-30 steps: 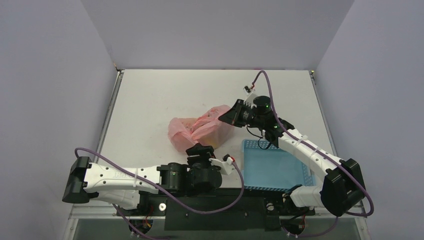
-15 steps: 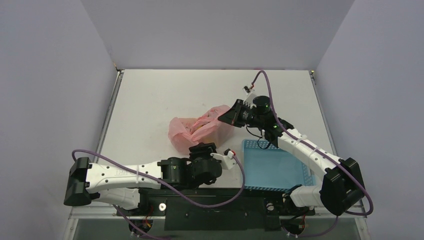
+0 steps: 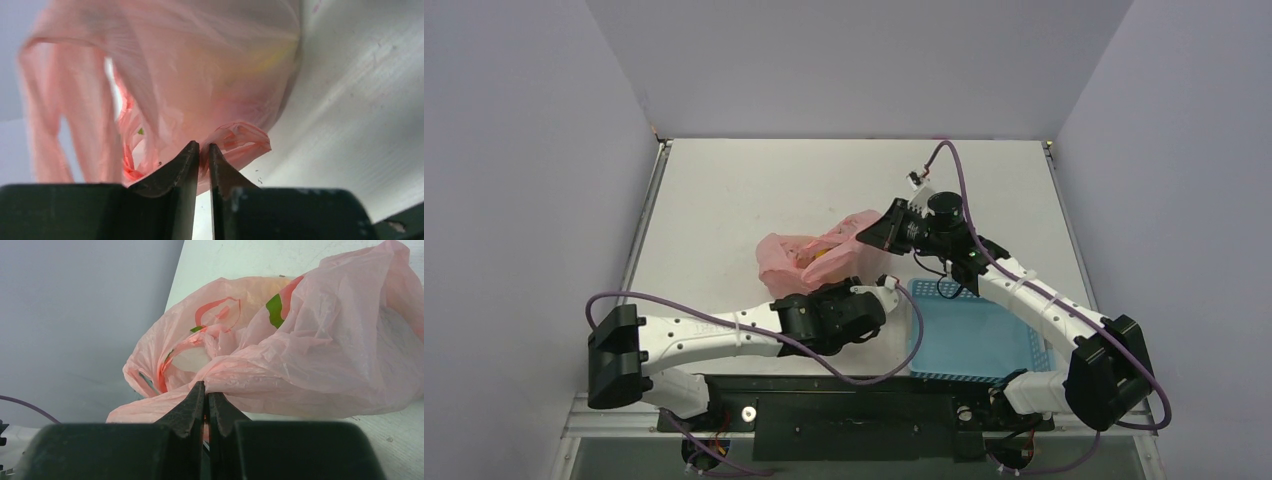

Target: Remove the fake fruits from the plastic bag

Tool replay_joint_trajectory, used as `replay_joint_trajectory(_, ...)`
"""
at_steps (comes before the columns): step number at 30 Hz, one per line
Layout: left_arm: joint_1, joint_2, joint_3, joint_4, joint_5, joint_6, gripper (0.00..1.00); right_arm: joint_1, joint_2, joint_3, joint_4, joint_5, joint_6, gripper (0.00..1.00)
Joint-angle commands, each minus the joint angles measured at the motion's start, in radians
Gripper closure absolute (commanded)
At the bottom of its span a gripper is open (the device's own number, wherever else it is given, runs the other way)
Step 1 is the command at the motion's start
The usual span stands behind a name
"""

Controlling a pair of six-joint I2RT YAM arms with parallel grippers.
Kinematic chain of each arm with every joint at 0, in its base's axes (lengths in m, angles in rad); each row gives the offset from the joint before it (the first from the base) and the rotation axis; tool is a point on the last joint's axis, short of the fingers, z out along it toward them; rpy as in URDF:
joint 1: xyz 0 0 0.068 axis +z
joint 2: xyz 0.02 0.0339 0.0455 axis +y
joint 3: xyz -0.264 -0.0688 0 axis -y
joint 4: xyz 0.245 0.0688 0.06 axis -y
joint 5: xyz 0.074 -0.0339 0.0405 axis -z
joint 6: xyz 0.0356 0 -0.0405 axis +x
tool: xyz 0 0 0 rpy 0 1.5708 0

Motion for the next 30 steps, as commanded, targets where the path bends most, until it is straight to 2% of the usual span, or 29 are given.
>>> replay_joint_trajectory(1, 0.005, -0.014, 0.144, -0.098, -0.229, -0.231, 0.97, 0.004, 0.013, 0.013, 0.085, -0.013, 0.004, 1.00)
replay_joint_trajectory(6, 0.036, -0.095, 0.213, -0.281, -0.306, -0.576, 1.00, -0.014, 0.086, 0.063, 0.092, -0.092, 0.020, 1.00)
replay_joint_trajectory(7, 0.058, -0.108, 0.223, -0.369, -0.324, -0.720, 1.00, -0.016, 0.097, 0.068, 0.114, -0.105, 0.042, 1.00)
replay_joint_trajectory(8, 0.072, -0.137, 0.243, -0.417, -0.330, -0.798, 1.00, -0.018, 0.113, 0.070, 0.128, -0.125, 0.055, 1.00)
replay_joint_trajectory(9, 0.102, -0.153, 0.251, -0.516, -0.331, -0.954, 1.00, -0.019, 0.118, 0.069, 0.160, -0.131, 0.080, 1.00)
replay_joint_trajectory(11, 0.168, -0.215, 0.257, -0.610, -0.286, -1.144, 1.00, -0.018, 0.124, 0.056, 0.191, -0.132, 0.102, 1.00)
replay_joint_trajectory(14, 0.269, -0.386, 0.197, -0.576, -0.148, -1.217, 1.00, -0.015, 0.116, 0.038, 0.213, -0.114, 0.126, 1.00)
replay_joint_trajectory(17, 0.308, -0.564, 0.064, -0.400, -0.041, -1.218, 1.00, 0.001, 0.098, 0.015, 0.215, -0.103, 0.128, 1.00)
replay_joint_trajectory(18, 0.322, -0.652, 0.034, -0.361, 0.001, -1.215, 1.00, 0.005, 0.095, 0.015, 0.186, -0.091, 0.106, 1.00)
replay_joint_trajectory(21, 0.336, -0.787, -0.084, -0.216, 0.051, -1.231, 1.00, 0.043, 0.070, 0.051, 0.035, -0.028, 0.005, 0.95)
replay_joint_trajectory(25, 0.339, -0.871, -0.126, -0.212, 0.066, -1.277, 1.00, 0.113, 0.007, 0.105, -0.195, 0.157, -0.153, 0.72)
replay_joint_trajectory(26, 0.340, -0.874, -0.127, -0.229, 0.065, -1.293, 1.00, 0.125, -0.007, 0.110, -0.248, 0.185, -0.197, 0.64)
replay_joint_trajectory(30, 0.340, -0.858, -0.122, -0.262, 0.074, -1.318, 1.00, 0.182, -0.083, 0.151, -0.375, 0.345, -0.303, 0.46)
